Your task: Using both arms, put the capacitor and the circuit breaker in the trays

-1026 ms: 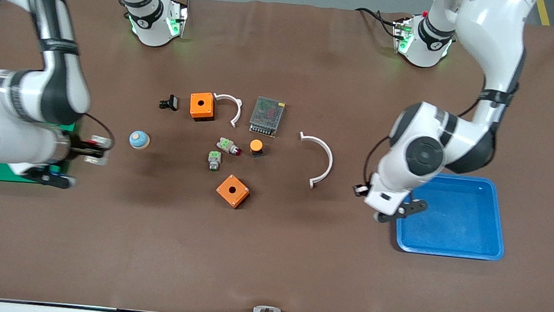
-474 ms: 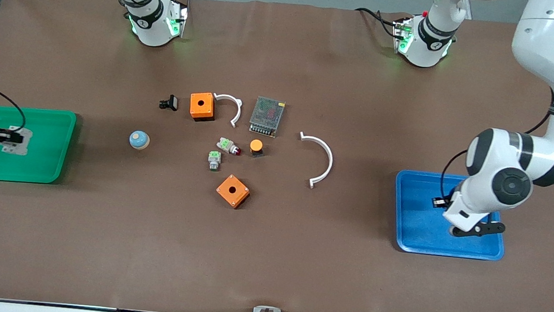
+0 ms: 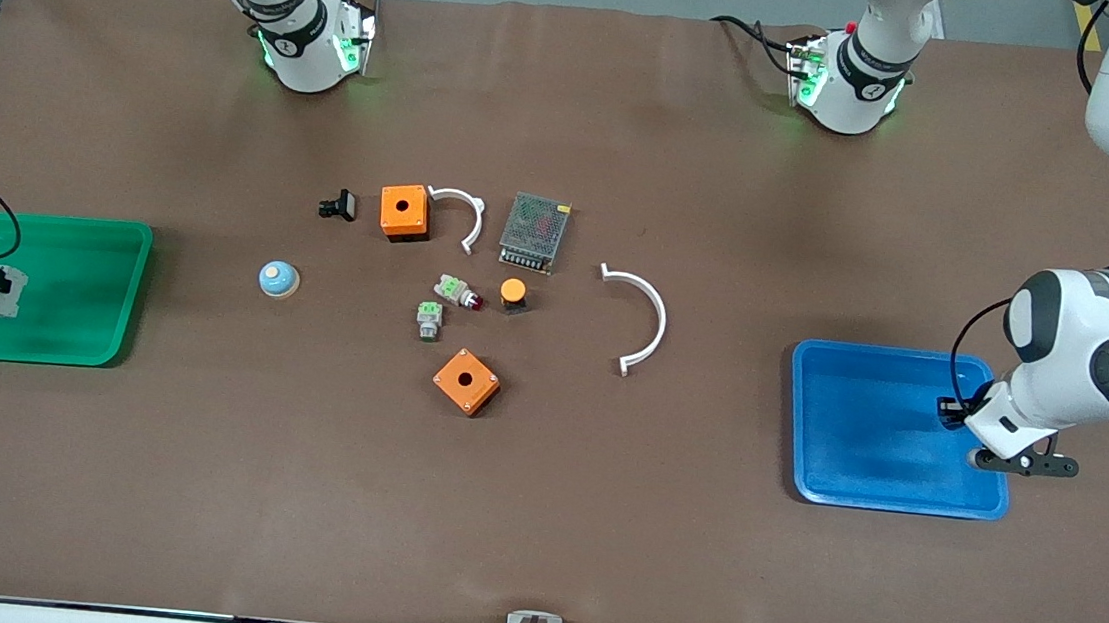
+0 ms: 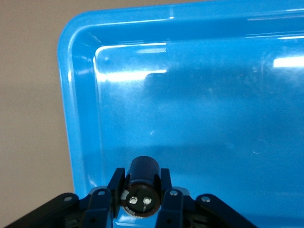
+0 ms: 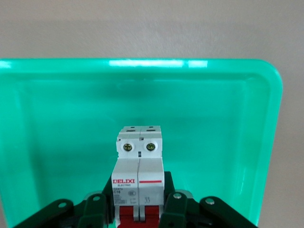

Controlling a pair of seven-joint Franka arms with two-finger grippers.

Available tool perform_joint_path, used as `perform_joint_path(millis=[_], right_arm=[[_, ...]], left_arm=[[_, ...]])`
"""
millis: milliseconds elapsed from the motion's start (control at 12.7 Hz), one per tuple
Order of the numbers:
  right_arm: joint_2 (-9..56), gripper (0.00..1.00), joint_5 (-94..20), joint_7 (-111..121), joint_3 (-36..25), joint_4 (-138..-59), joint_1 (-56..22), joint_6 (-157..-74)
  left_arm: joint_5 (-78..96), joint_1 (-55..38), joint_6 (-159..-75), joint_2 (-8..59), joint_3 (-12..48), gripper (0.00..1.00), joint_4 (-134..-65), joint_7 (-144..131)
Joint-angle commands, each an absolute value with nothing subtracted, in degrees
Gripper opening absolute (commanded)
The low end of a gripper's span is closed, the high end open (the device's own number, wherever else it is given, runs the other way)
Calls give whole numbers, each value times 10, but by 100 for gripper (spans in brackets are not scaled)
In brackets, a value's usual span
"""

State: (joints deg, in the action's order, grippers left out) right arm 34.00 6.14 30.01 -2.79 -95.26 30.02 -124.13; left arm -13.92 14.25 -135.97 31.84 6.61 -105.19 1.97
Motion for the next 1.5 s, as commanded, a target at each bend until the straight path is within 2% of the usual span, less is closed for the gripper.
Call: perform_joint_path(millis=[0, 237, 316, 395, 474, 553, 632, 711, 947, 1184, 1421], right_arm=[[356, 24, 72, 306, -13, -947, 313, -1254], [367, 27, 69, 306, -12, -948, 314, -1259], [367, 29, 69, 306, -12, -948, 314, -1259], [367, 29, 69, 306, -12, -949, 314, -1259], [369, 29, 69, 306, -12, -949, 314, -1259], [369, 32, 69, 306, -12, -949, 314, -1259], [368, 56, 69, 306, -12, -949, 312, -1258], [367, 98, 69, 306, -12, -948, 312, -1257], [325, 100, 70, 305, -10, -947, 303, -1222], [230, 100, 69, 295, -9, -940, 271, -1096], [142, 99, 59, 186, -8, -944, 202, -971]], left_arm=[[-149, 146, -1389, 330, 73, 0, -1055, 27], [-149, 150, -1396, 343, 74, 5, -1051, 28], [-149, 150, -1397, 344, 74, 20, -1051, 28], [-142, 150, -1397, 344, 75, 76, -1050, 23], [-140, 151, -1397, 339, 75, 100, -1050, 25], [-140, 149, -1394, 333, 76, 100, -1050, 24], [-139, 149, -1389, 317, 77, 100, -1050, 22], [-134, 148, -1382, 297, 90, 100, -1050, 20], [-118, 147, -1313, 235, 118, 100, -1028, 18], [-85, 142, -1211, 141, 129, 100, -1006, -6], [-58, 146, -1081, 87, 143, 100, -942, -7]])
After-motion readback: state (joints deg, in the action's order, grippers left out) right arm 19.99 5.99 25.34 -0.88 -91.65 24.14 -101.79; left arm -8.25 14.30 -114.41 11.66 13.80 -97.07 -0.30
